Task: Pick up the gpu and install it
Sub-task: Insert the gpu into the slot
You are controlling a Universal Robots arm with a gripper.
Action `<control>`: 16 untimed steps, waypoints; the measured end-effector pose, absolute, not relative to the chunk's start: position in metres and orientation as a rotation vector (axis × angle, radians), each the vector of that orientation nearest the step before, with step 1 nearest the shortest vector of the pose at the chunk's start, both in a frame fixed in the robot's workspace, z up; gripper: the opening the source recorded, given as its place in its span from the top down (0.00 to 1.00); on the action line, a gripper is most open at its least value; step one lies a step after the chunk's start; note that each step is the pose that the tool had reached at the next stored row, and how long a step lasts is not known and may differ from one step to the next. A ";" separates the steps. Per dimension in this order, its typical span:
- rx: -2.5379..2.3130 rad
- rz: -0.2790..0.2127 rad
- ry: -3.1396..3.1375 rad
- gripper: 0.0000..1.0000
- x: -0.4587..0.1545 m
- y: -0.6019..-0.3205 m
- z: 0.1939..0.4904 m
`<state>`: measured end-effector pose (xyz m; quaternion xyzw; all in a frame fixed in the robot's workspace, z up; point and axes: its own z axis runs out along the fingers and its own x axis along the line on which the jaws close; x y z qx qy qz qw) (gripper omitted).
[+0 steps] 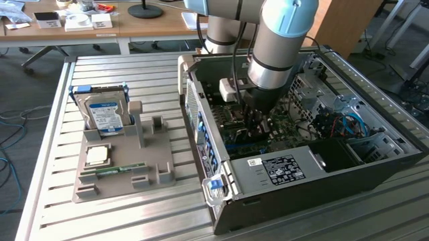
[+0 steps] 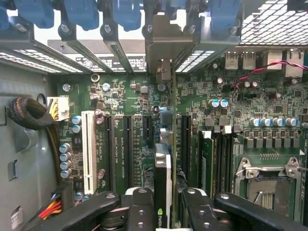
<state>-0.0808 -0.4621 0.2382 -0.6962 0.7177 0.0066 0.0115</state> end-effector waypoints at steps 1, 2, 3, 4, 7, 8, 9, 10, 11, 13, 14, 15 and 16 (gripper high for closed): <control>-2.171 0.021 2.238 0.73 -0.081 -0.462 0.238; -2.171 0.021 2.238 0.73 -0.081 -0.462 0.238; -2.171 0.021 2.238 0.73 -0.082 -0.462 0.238; -2.171 0.021 2.238 0.73 -0.082 -0.462 0.237; -2.171 0.021 2.238 0.73 -0.083 -0.462 0.236; -2.171 0.021 2.238 0.73 -0.083 -0.462 0.235; -2.171 0.020 2.238 0.73 -0.083 -0.462 0.235; -2.171 0.020 2.238 0.73 -0.083 -0.462 0.235; -2.171 0.020 2.239 0.73 -0.083 -0.462 0.235; -2.171 0.021 2.238 0.73 -0.083 -0.462 0.234; -2.171 0.021 2.238 0.73 -0.083 -0.462 0.234; -2.171 0.021 2.238 0.73 -0.083 -0.462 0.234; -2.171 0.021 2.238 0.73 -0.083 -0.462 0.234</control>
